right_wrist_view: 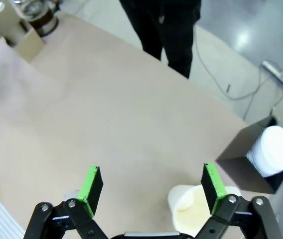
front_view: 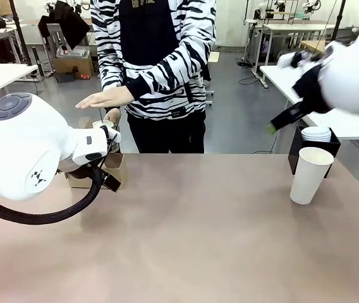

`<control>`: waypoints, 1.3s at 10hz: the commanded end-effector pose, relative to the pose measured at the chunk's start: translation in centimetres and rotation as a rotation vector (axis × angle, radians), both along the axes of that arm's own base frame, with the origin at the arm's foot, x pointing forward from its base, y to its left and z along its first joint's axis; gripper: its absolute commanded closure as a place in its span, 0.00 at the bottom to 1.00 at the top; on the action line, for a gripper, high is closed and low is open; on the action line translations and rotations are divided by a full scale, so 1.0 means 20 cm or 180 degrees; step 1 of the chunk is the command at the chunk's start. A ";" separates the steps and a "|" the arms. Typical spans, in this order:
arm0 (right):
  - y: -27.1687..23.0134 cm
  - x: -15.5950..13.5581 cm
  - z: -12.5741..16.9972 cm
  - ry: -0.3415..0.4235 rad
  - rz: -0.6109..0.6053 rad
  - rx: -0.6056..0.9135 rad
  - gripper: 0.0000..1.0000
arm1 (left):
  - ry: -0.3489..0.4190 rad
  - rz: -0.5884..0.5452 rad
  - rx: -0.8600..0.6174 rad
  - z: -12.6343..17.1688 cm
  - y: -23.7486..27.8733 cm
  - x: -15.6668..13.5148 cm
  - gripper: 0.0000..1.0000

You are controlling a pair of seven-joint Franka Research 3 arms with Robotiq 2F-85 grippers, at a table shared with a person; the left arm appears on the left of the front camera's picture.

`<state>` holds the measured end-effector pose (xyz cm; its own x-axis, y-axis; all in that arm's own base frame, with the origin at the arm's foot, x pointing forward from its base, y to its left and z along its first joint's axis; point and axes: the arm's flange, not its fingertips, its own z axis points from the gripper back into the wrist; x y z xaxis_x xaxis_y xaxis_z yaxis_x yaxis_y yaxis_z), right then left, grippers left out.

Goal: Pour a drink into a cup and package it in a carrier.
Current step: Pick up the 600 ml Paper Cup and place it in the middle top area of the table.

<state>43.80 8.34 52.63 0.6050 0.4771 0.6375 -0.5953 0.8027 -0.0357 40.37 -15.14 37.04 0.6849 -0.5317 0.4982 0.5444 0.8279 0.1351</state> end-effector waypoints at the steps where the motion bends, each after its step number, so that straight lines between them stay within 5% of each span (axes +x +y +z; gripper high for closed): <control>1: -0.39 0.03 -0.03 -0.0009 0.0481 0.0386 0.00 | 0.0000 -0.0003 0.0000 0.00 0.00 0.00 0.00; 4: -0.79 -0.09 -0.21 -0.0509 0.1284 0.0809 0.00 | 0.0000 -0.0003 0.0000 0.00 0.00 0.00 0.00; 6: -0.73 0.00 -0.31 -0.0380 0.0945 0.0821 0.00 | 0.0000 -0.0003 0.0000 0.00 0.00 0.00 0.00; 7: -0.82 -0.16 -0.18 -0.0560 0.1090 0.0759 0.00 | 0.0000 -0.0003 0.0000 0.00 0.00 0.00 0.00; 10: -0.82 -0.16 -0.18 -0.0560 0.1090 0.0759 0.00 | 0.0000 -0.0003 0.0000 0.00 0.00 0.00 0.00; 11: -0.80 -0.14 -0.22 -0.0480 0.1050 0.0771 0.00 | 0.0000 -0.0003 0.0000 0.00 0.00 0.00 0.00; 13: -1.04 -0.09 -0.41 -0.0715 0.0955 0.1115 0.00 | 0.0000 -0.0003 0.0000 0.00 0.00 0.00 0.00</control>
<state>40.74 -10.18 46.83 0.3562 0.4018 0.8436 -0.7996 0.5982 0.0526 40.38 -15.16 37.03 0.6849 -0.5323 0.4976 0.5444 0.8277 0.1361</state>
